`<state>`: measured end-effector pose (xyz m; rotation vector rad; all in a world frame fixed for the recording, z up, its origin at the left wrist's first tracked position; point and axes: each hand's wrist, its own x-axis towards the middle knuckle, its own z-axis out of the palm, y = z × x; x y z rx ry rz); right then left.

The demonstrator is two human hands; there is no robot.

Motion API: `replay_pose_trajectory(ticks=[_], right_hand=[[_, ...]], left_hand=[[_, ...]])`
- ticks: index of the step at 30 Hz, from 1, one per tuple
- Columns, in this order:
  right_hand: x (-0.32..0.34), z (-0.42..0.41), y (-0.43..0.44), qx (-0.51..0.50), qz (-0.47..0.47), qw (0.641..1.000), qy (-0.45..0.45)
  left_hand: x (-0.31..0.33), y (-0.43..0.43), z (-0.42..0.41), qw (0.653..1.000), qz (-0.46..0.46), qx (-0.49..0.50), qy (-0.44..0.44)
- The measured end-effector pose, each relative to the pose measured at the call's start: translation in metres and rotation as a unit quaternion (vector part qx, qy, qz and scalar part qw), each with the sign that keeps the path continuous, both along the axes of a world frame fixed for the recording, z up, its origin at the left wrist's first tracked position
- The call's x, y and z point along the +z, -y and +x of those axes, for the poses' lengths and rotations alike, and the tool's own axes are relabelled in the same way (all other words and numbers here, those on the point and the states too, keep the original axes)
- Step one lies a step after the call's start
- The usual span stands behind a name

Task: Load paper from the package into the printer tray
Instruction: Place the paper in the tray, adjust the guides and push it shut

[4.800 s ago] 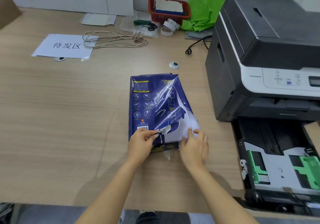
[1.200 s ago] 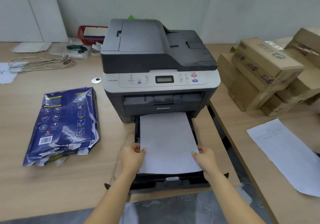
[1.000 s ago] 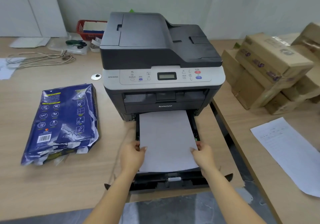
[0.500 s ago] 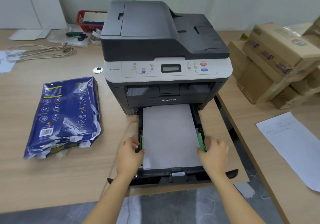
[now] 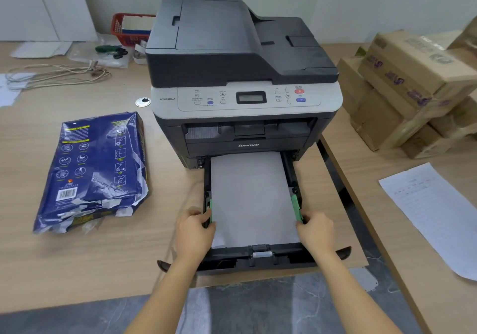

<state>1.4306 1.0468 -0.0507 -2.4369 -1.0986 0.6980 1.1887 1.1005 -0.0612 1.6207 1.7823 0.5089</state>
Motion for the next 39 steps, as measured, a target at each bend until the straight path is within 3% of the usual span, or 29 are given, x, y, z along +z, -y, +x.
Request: replay_pose_trajectory(ticks=[13, 21, 24, 27, 31, 36, 39], right_hand=[[0.011, 0.003, 0.003, 0.007, -0.007, 0.998, -0.064], [0.042, 0.01, 0.038, 0.058, 0.073, 0.994, -0.051], [0.05, 0.021, 0.06, 0.052, 0.1, 0.993, -0.041], [0.052, 0.026, 0.084, 0.018, 0.093, 0.992, -0.088], [0.045, 0.016, 0.107, -0.042, 0.121, 0.956, -0.266], [0.036, -0.001, 0.115, -0.073, 0.14, 0.951, -0.264], [0.025, -0.004, 0.117, -0.071, 0.125, 0.958, -0.248]], left_hand=[[0.009, 0.002, -0.001, 0.998, -0.051, -0.017, -0.025], [0.039, 0.033, -0.008, 0.999, -0.003, 0.045, 0.019], [0.052, 0.048, -0.025, 0.988, 0.04, 0.111, 0.097], [0.06, 0.065, -0.042, 0.979, 0.058, 0.144, 0.131], [0.059, 0.087, -0.062, 0.979, 0.019, 0.143, 0.142], [0.055, 0.103, -0.073, 0.977, -0.076, 0.141, 0.141], [0.046, 0.108, -0.075, 0.984, -0.106, 0.111, 0.09]])
